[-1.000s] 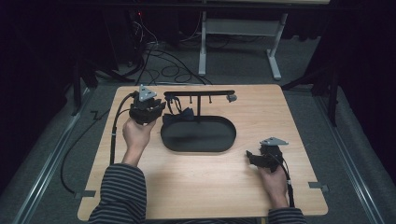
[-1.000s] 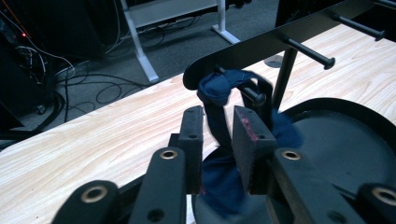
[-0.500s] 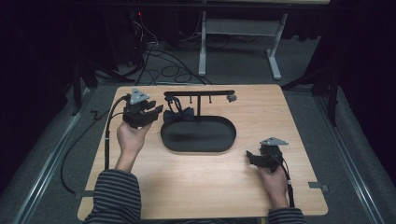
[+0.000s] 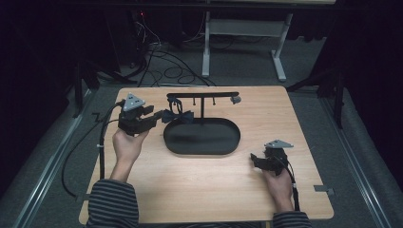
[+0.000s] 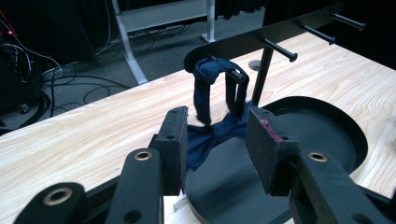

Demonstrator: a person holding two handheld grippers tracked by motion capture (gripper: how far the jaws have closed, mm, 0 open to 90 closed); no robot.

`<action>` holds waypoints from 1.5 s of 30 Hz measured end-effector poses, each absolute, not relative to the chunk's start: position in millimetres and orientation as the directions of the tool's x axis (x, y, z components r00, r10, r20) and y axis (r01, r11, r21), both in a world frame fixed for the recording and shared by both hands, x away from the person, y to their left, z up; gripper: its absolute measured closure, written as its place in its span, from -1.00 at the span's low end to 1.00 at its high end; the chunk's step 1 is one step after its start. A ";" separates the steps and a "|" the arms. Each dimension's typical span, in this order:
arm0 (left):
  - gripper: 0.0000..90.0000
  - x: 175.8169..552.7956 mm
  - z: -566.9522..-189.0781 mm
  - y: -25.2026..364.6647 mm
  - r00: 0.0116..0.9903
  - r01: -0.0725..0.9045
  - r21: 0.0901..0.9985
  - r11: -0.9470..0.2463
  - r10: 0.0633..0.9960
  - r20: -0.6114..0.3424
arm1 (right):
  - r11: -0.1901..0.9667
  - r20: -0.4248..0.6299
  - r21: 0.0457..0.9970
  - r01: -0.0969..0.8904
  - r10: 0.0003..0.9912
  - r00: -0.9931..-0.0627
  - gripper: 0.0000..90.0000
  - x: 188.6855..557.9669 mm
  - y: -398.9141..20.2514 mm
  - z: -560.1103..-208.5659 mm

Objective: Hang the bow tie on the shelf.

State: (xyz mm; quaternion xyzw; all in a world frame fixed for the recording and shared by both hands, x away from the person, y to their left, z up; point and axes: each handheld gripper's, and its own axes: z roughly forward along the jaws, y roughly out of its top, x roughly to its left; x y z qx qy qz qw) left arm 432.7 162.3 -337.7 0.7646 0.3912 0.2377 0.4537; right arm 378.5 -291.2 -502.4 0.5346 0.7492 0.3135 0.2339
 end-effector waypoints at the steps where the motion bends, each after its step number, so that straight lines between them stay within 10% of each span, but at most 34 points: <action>1: 0.31 431.6 -337.9 163.2 0.582 0.382 0.881 -0.280 0.813 0.006 | 0.232 -0.015 0.720 0.654 0.948 -0.319 -0.35 378.5 -291.2 -502.4; 45: 0.27 397.4 -358.0 188.5 0.588 0.393 0.887 -0.243 0.808 -0.039 | 0.232 -0.014 0.719 0.655 0.947 -0.320 -0.36 377.9 -290.6 -502.3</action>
